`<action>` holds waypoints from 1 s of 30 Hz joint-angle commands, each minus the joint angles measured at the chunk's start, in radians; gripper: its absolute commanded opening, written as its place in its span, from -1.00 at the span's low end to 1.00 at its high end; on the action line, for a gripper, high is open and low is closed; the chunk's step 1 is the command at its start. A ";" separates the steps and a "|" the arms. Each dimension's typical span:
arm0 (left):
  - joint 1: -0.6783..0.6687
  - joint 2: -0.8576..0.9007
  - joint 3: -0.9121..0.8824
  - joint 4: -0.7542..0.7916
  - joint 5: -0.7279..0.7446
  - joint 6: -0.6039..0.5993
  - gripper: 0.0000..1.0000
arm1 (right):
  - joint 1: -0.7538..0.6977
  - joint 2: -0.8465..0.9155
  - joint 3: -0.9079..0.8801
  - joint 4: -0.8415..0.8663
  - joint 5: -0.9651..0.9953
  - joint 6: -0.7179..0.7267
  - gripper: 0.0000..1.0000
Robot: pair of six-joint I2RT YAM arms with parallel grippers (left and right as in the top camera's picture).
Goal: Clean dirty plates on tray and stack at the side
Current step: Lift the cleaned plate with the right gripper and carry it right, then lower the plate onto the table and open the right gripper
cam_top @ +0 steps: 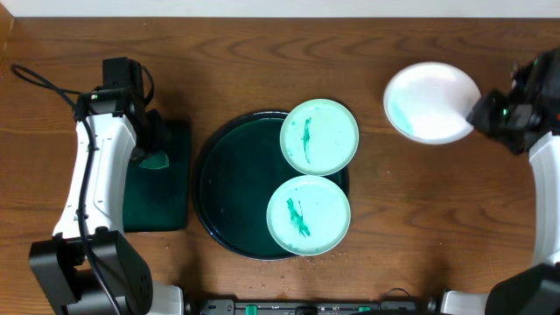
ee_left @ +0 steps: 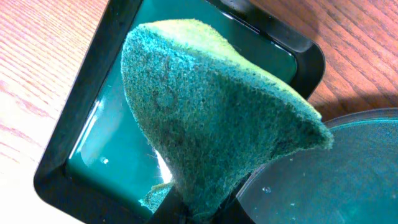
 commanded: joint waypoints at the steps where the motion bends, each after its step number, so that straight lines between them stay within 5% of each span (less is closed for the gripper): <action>1: 0.003 0.006 -0.007 0.000 -0.001 0.020 -0.85 | -0.016 0.000 -0.146 0.059 0.014 0.026 -0.97; 15: 0.003 0.006 -0.007 0.002 -0.001 0.020 -0.85 | 0.005 0.000 -0.523 0.391 -0.017 -0.019 -0.96; 27: 0.003 0.006 -0.007 0.004 -0.001 0.020 -0.85 | 0.100 0.000 -0.380 0.320 -0.024 -0.138 -0.31; 30: 0.003 0.006 -0.007 0.006 -0.001 0.020 -0.86 | 0.169 0.002 -0.278 0.274 -0.024 -0.172 -0.02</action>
